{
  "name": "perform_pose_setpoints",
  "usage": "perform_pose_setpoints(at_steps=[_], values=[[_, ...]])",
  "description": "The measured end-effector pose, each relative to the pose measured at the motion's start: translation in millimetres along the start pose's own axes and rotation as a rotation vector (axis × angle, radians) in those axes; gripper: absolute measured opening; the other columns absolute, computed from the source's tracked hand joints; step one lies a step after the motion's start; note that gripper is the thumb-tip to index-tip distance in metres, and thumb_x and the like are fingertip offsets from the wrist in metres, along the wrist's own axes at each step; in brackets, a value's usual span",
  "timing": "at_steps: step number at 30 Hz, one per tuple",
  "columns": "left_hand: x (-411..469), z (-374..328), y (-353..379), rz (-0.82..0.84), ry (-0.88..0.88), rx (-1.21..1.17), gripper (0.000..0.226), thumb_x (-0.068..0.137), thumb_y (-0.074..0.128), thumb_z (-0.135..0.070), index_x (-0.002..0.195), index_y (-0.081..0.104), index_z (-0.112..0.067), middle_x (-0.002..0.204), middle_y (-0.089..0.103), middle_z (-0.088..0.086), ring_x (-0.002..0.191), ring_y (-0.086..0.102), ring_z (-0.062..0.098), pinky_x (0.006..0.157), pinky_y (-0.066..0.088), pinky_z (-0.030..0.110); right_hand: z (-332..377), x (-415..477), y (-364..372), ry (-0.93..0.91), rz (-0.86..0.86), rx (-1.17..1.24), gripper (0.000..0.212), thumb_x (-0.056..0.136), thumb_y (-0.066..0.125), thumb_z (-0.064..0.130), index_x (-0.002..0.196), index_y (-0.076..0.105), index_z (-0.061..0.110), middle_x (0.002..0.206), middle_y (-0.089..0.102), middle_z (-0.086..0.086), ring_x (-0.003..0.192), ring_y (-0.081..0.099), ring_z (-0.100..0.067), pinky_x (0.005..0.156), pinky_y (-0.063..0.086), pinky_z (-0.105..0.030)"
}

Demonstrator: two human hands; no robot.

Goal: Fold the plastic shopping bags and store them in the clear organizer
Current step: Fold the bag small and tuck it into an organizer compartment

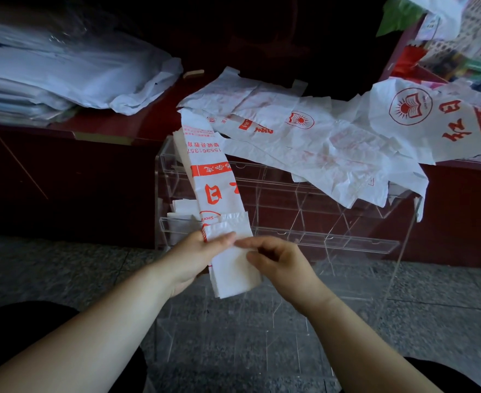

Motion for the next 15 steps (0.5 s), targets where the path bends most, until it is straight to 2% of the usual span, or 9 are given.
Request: perform_pose_setpoints(at_steps=[2,5,8,10,15], values=[[2,-1,-3,-0.044,0.030,-0.008,0.017,0.090,0.049,-0.007,0.086,0.061,-0.019,0.067,0.071,-0.014,0.065,0.066,-0.003,0.059,0.050,0.009,-1,-1,5,-0.049,0.003,-0.035,0.036,0.089,0.050,-0.005,0.092,0.057,0.030,0.089,0.060,0.012,0.075,0.056,0.014,0.071,0.044,-0.008],[3,0,-5,-0.051,0.042,0.000,0.016,0.088,0.052,-0.005,0.086,0.061,-0.018,0.067,0.071,-0.014,0.065,0.066,-0.003,0.059,0.051,0.010,0,-2,3,-0.078,-0.117,0.066,0.034,0.088,0.051,-0.003,0.098,0.047,0.030,0.080,0.062,0.008,0.065,0.059,0.005,0.059,0.046,-0.013],[0,0,-1,0.019,0.030,0.021,0.018,0.088,0.052,-0.002,0.085,0.061,-0.017,0.068,0.071,-0.014,0.066,0.066,-0.003,0.059,0.051,0.010,2,-2,-4,-0.058,-0.225,0.104,0.027,0.087,0.053,-0.004,0.086,0.056,0.023,0.059,0.064,0.008,0.048,0.054,0.000,0.046,0.042,-0.014],[-1,0,0,0.056,0.024,0.038,0.019,0.087,0.052,-0.002,0.087,0.061,-0.019,0.069,0.071,-0.016,0.068,0.066,-0.005,0.060,0.050,0.009,1,-2,-6,-0.027,-0.240,0.103,0.023,0.086,0.055,-0.002,0.076,0.061,0.018,0.053,0.063,0.011,0.045,0.053,0.000,0.044,0.040,-0.014],[-2,0,1,0.100,0.027,0.084,0.018,0.086,0.054,-0.006,0.092,0.062,-0.021,0.077,0.071,-0.018,0.078,0.066,-0.004,0.069,0.051,0.010,1,0,-2,0.013,-0.234,0.136,0.024,0.083,0.060,0.000,0.068,0.063,0.018,0.062,0.061,0.011,0.050,0.053,0.004,0.047,0.040,-0.010]])
Point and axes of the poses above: each hand's wrist, its own x-axis towards the middle knuckle, its own y-axis out of the palm, z = x × y, the point moved 2 cm from there along x, towards the middle knuckle
